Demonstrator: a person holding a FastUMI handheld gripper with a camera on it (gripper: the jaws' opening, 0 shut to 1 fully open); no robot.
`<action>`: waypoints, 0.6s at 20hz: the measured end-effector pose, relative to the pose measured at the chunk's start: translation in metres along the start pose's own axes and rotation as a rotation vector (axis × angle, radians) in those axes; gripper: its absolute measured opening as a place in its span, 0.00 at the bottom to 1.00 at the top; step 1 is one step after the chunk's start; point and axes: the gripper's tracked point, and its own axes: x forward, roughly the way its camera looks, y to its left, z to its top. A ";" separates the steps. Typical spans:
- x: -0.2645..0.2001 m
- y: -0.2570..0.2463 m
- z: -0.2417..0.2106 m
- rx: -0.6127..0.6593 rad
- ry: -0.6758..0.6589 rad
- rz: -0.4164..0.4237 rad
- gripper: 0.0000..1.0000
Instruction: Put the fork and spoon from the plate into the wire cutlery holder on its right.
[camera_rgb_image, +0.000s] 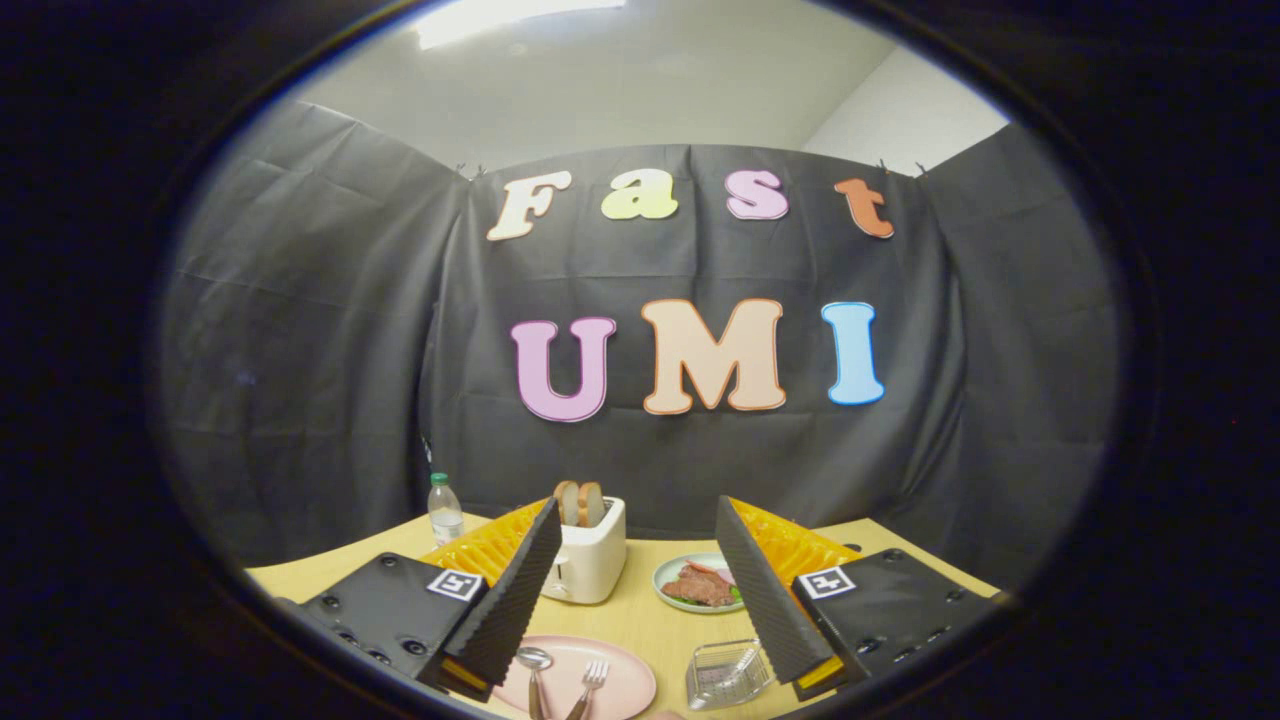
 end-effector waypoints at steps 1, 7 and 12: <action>0.000 0.002 -0.004 0.000 0.011 0.007 0.98; -0.002 0.026 -0.056 -0.036 0.149 0.079 0.98; -0.003 0.035 -0.107 -0.050 0.277 0.110 0.98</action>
